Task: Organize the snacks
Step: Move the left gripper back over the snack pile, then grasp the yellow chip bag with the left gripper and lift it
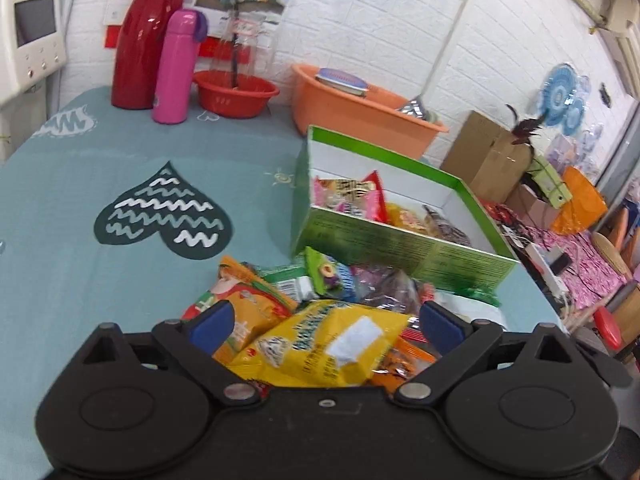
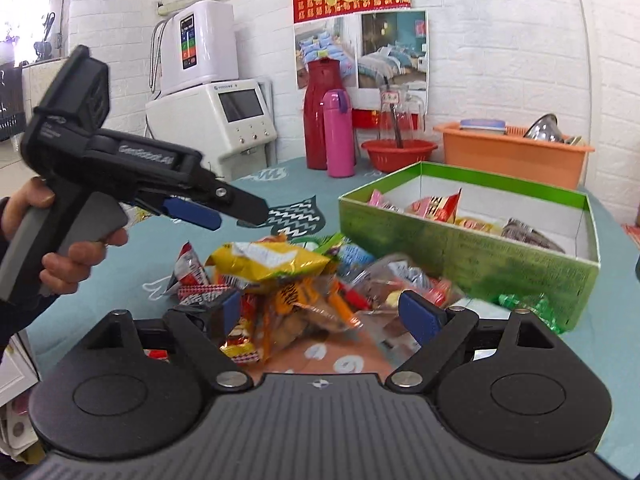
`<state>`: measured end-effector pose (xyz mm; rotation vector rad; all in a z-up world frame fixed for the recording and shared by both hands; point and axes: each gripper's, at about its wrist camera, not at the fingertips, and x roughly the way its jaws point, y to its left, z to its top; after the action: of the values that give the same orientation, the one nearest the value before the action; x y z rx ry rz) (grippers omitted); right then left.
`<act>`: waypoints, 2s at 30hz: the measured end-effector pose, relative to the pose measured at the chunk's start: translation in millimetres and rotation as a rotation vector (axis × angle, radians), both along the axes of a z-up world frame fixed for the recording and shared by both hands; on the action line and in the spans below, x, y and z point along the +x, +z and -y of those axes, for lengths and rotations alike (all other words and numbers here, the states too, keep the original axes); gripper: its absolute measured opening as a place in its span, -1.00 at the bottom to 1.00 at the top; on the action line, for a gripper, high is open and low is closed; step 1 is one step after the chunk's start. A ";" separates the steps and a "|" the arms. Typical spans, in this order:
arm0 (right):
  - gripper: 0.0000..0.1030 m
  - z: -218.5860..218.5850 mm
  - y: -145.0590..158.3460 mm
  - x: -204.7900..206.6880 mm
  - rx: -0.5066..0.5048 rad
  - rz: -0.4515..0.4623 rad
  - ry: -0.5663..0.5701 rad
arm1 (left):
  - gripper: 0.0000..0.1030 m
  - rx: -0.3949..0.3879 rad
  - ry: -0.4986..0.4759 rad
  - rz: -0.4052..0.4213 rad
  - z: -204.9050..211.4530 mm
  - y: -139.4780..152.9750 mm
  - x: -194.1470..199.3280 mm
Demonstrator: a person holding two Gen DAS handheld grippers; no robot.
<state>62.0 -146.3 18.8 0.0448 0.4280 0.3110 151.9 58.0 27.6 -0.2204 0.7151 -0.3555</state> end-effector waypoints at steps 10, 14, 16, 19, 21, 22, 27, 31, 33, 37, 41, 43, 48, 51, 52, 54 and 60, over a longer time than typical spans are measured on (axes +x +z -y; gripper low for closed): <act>1.00 -23.8 -6.8 0.4 -0.015 -0.033 0.080 | 1.00 -0.143 -0.100 -0.147 -3.2 -31.7 -10.3; 1.00 -36.2 -10.9 6.2 0.008 -0.061 0.110 | 1.00 -0.140 -0.180 -0.130 11.9 -28.0 -22.8; 1.00 -41.1 -12.2 8.3 0.001 -0.067 0.105 | 1.00 -0.112 -0.157 -0.088 9.4 -20.4 -26.8; 1.00 -43.0 -10.6 13.8 -0.016 -0.062 0.107 | 1.00 -0.076 -0.096 -0.023 -1.1 -10.9 -27.2; 1.00 -43.1 -8.4 18.1 -0.052 -0.038 0.103 | 1.00 -0.092 -0.083 -0.038 -6.9 -12.9 -21.1; 1.00 -43.7 -7.3 21.9 -0.075 -0.025 0.105 | 1.00 -0.106 -0.080 -0.052 -8.4 -15.4 -18.0; 1.00 -48.7 -8.3 44.4 -0.205 0.008 0.114 | 1.00 -0.133 -0.070 -0.098 -7.4 -29.7 -6.5; 1.00 -52.5 -12.3 57.5 -0.304 0.022 0.143 | 1.00 -0.130 -0.073 -0.097 -7.6 -32.3 -3.7; 1.00 -54.6 -13.4 66.0 -0.338 0.014 0.152 | 1.00 -0.129 -0.063 -0.091 -8.9 -31.6 -0.6; 1.00 -57.4 -15.1 82.8 -0.402 0.005 0.170 | 1.00 -0.121 -0.054 -0.087 -12.1 -32.5 6.6; 1.00 -56.9 -16.5 98.6 -0.435 -0.010 0.181 | 1.00 -0.119 -0.050 -0.085 -16.0 -35.6 12.9; 1.00 -56.2 -16.1 104.3 -0.413 -0.018 0.192 | 1.00 -0.119 -0.061 -0.092 -15.8 -38.4 15.4; 0.88 -60.1 -16.9 108.8 -0.328 -0.039 0.224 | 0.40 -0.063 -0.068 -0.080 -7.9 -40.9 14.6; 0.57 -64.3 -18.3 103.2 -0.352 -0.024 0.211 | 0.36 -0.071 -0.051 -0.080 -8.3 -37.9 13.1; 0.45 -64.3 -17.4 101.2 -0.354 -0.020 0.204 | 0.36 -0.075 -0.048 -0.075 -8.2 -36.2 12.3; 0.39 -61.7 -12.8 95.2 -0.346 -0.007 0.190 | 0.36 -0.082 -0.054 -0.060 -6.6 -30.0 7.3; 0.35 -48.0 9.6 72.4 -0.327 0.082 0.157 | 0.34 -0.066 -0.090 0.027 8.4 2.9 -6.3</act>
<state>134.4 -98.4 28.4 -0.3216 0.3974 0.3922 145.6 49.6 30.5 -0.2457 0.6891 -0.4675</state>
